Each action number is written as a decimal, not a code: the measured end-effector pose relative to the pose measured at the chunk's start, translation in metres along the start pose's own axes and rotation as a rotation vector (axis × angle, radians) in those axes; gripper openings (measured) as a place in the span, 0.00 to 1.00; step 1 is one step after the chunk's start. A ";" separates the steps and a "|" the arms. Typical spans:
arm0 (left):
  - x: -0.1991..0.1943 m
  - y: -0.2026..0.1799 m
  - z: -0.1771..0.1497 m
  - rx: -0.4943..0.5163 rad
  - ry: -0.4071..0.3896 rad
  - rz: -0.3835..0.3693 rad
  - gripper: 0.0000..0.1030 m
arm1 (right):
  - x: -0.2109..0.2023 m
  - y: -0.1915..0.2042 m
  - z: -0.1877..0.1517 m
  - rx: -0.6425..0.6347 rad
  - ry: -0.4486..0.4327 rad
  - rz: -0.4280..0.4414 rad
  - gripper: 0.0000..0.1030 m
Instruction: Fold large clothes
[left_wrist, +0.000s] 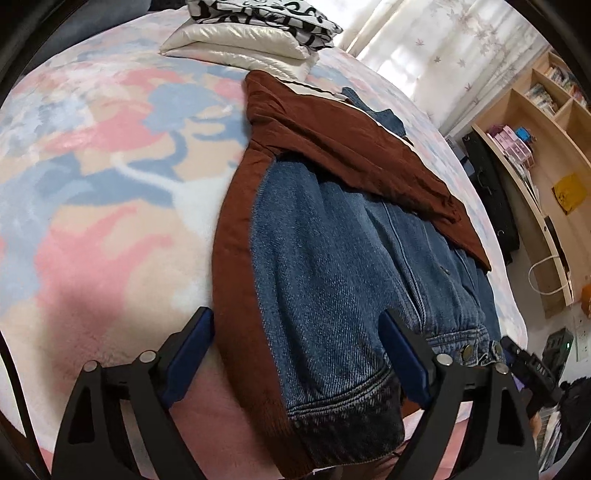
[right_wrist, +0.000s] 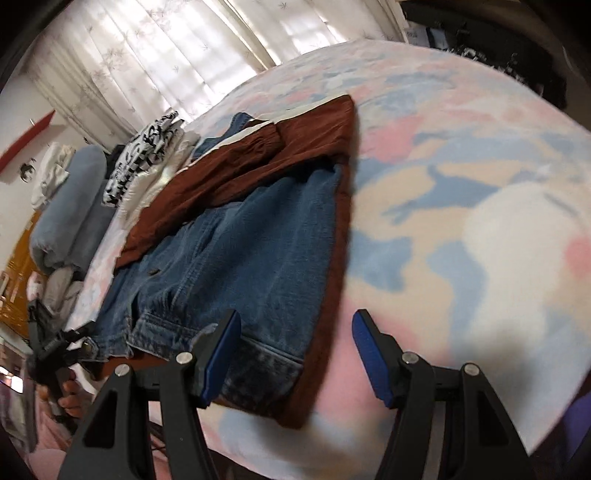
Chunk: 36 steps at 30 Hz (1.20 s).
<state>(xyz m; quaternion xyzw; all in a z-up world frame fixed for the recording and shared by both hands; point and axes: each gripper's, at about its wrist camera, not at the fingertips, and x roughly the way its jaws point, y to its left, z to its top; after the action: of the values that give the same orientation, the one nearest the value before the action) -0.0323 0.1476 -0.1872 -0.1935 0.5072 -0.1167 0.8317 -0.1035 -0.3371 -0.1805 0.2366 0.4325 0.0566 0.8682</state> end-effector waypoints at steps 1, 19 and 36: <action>0.001 -0.001 0.000 0.006 -0.001 -0.001 0.91 | 0.004 0.001 0.000 -0.004 0.005 0.015 0.61; 0.005 0.005 0.003 0.006 0.014 -0.151 0.99 | 0.026 0.008 0.008 -0.023 0.079 0.215 0.37; 0.009 0.007 0.006 0.033 0.057 -0.258 0.99 | 0.027 -0.033 0.016 0.169 0.244 0.392 0.43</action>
<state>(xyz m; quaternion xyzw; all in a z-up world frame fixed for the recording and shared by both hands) -0.0227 0.1509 -0.1952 -0.2398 0.4996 -0.2364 0.7981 -0.0780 -0.3637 -0.2068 0.3794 0.4832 0.2159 0.7589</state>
